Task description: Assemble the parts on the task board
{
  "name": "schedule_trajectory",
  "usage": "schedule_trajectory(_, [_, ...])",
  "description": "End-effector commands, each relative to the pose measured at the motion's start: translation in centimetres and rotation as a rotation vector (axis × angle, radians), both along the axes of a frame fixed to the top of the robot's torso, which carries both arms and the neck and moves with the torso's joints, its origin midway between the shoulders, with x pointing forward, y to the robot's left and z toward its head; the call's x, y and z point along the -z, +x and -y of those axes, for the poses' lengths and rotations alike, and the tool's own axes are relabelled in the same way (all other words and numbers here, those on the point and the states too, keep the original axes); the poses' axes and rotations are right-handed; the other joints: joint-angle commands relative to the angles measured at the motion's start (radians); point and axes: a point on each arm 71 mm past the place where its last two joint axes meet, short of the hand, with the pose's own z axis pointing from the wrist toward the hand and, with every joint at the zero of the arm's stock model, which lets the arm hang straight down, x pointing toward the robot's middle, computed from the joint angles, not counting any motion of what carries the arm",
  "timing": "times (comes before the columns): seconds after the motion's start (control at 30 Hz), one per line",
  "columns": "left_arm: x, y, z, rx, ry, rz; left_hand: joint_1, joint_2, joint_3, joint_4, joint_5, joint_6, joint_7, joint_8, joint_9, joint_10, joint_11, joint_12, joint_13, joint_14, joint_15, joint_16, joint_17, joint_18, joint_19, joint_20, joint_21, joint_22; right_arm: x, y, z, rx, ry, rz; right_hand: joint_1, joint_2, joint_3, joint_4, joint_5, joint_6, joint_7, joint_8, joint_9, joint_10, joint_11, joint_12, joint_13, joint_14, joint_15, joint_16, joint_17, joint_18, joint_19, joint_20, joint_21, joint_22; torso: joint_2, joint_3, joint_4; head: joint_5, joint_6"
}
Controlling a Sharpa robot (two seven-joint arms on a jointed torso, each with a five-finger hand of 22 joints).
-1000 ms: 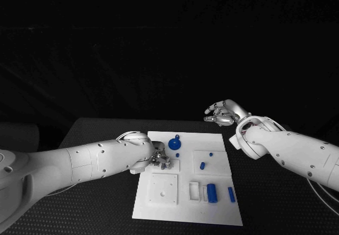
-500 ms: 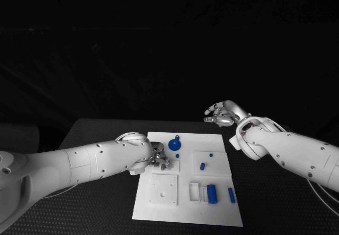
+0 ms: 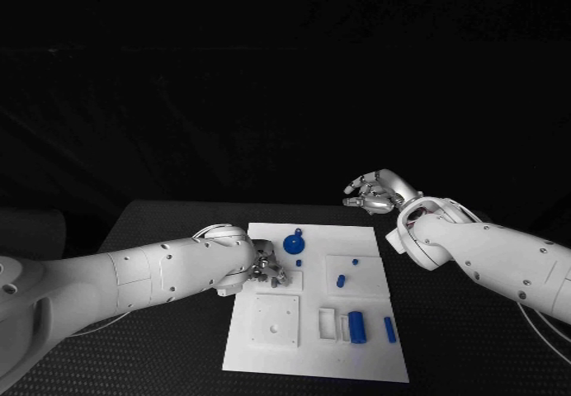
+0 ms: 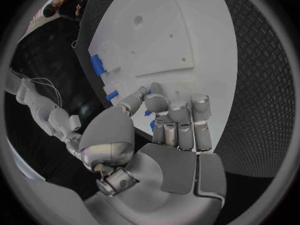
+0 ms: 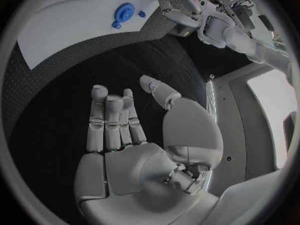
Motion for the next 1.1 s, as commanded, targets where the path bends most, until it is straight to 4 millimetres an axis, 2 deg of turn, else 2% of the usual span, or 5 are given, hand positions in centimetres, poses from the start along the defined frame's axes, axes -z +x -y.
schedule_trajectory(0.03, [0.0, 0.0, 0.0, -0.009, -0.007, 0.007, -0.004, -0.030, 0.006, 0.021, -0.016, 0.008, 0.004, -0.008, 0.004, 0.001, 0.000, -0.007, 0.001, -0.003, -0.005, -0.006, -0.002, 0.006, 0.000, -0.128, -0.005, -0.001, 0.0, 0.0, -0.1, -0.014, 0.000, -0.004, -0.004, 0.003, 0.000, 0.006, 0.004, 0.000, 0.008, -0.003, 0.001, -0.007, -0.003, 0.003, -0.002, -0.006, 0.001, 0.005, -0.001, 0.016, -0.009, -0.001, 0.004, 0.021, 0.000, -0.0002, 0.0005, -0.001, 0.000])
schedule_trajectory(0.23, [0.0, 0.0, -0.3, -0.013, -0.006, 0.007, 0.011, -0.073, 0.020, 0.052, -0.022, 0.008, 0.004, -0.009, 0.011, 0.001, 0.000, -0.007, 0.004, -0.004, -0.005, -0.006, -0.001, 0.007, 0.002, -0.128, -0.005, -0.001, 0.0, 0.0, -0.1, -0.013, 0.000, -0.004, -0.004, 0.003, 0.000, 0.006, 0.005, 0.000, 0.008, -0.003, 0.001, -0.007, -0.003, 0.003, -0.002, -0.006, 0.001, 0.005, -0.001, 0.016, -0.009, -0.001, 0.004, 0.021, 0.000, -0.0002, 0.0001, -0.001, -0.001])
schedule_trajectory(0.4, [-0.1, -0.1, -0.4, -0.011, -0.010, 0.007, 0.021, -0.087, 0.024, 0.061, -0.023, 0.009, 0.004, -0.009, 0.015, 0.002, 0.000, -0.007, 0.005, -0.004, -0.005, -0.004, 0.000, 0.007, 0.003, -0.129, -0.004, 0.000, 0.0, 0.0, -0.1, -0.013, 0.000, -0.005, -0.004, 0.003, 0.000, 0.005, 0.005, -0.001, 0.008, -0.004, 0.001, -0.008, -0.003, 0.003, -0.002, -0.007, 0.001, 0.005, -0.002, 0.016, -0.009, -0.001, 0.004, 0.021, 0.000, 0.0000, 0.0005, 0.001, -0.001])
schedule_trajectory(0.73, [-0.2, -0.2, -0.5, -0.022, -0.033, 0.001, 0.025, -0.138, 0.021, 0.099, -0.030, 0.007, 0.005, -0.010, 0.024, 0.001, 0.001, -0.007, 0.008, -0.007, -0.005, -0.003, 0.000, 0.006, 0.003, -0.128, -0.004, -0.001, 0.0, 0.0, 0.0, -0.012, 0.000, -0.004, -0.004, 0.003, 0.000, 0.005, 0.005, -0.001, 0.008, -0.004, 0.001, -0.008, -0.003, 0.003, -0.003, -0.007, 0.001, 0.005, -0.002, 0.016, -0.010, -0.001, 0.003, 0.021, 0.000, -0.0002, 0.0005, 0.001, 0.000])
schedule_trajectory(1.1, [-1.6, 0.0, -0.8, -0.054, -0.118, 0.018, 0.023, -0.156, -0.002, 0.108, -0.030, -0.001, 0.007, -0.013, 0.029, -0.006, 0.003, -0.010, 0.009, -0.014, -0.005, -0.005, 0.000, 0.006, -0.004, -0.127, -0.005, 0.000, 0.0, 0.0, 0.2, -0.009, -0.001, -0.004, -0.004, 0.002, -0.001, 0.005, 0.005, -0.002, 0.009, -0.004, 0.001, -0.009, -0.003, 0.004, -0.003, -0.007, 0.001, 0.005, -0.002, 0.016, -0.010, -0.001, 0.003, 0.021, 0.000, 0.0007, 0.0000, 0.002, 0.002])
